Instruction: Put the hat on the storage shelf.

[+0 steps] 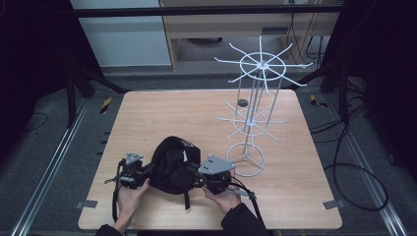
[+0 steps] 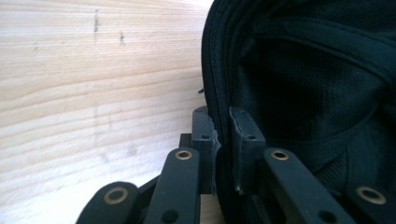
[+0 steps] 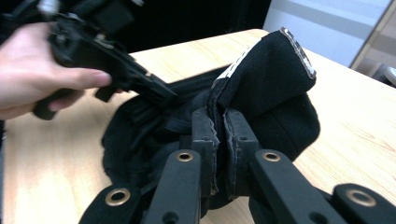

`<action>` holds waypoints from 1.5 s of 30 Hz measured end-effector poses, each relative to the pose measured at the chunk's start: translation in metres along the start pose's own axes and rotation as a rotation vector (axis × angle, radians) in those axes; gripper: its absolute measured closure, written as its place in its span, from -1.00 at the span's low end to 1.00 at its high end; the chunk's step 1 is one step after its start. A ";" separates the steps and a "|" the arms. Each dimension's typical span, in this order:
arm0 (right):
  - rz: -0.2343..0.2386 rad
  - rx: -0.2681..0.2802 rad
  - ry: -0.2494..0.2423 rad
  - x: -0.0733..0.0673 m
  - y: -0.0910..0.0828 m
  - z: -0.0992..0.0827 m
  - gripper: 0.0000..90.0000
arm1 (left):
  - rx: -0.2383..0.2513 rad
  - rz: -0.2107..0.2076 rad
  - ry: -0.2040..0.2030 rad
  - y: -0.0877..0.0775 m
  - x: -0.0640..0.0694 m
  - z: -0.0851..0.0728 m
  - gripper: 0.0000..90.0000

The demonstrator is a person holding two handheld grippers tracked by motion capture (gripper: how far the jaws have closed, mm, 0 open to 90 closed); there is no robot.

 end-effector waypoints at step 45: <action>-0.065 -0.090 -0.014 0.001 -0.022 -0.035 0.88 | 0.110 -0.246 0.088 -0.040 0.054 0.029 0.14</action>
Point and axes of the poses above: each handheld gripper's, and its own axes: y roughly forward along the jaws, z roughly out of its top, x roughly to its right, the point moved 3 cm from there along y, roughly forward along the jaws, and after that the axes turned 3 degrees about z, right-handed, at the moved point
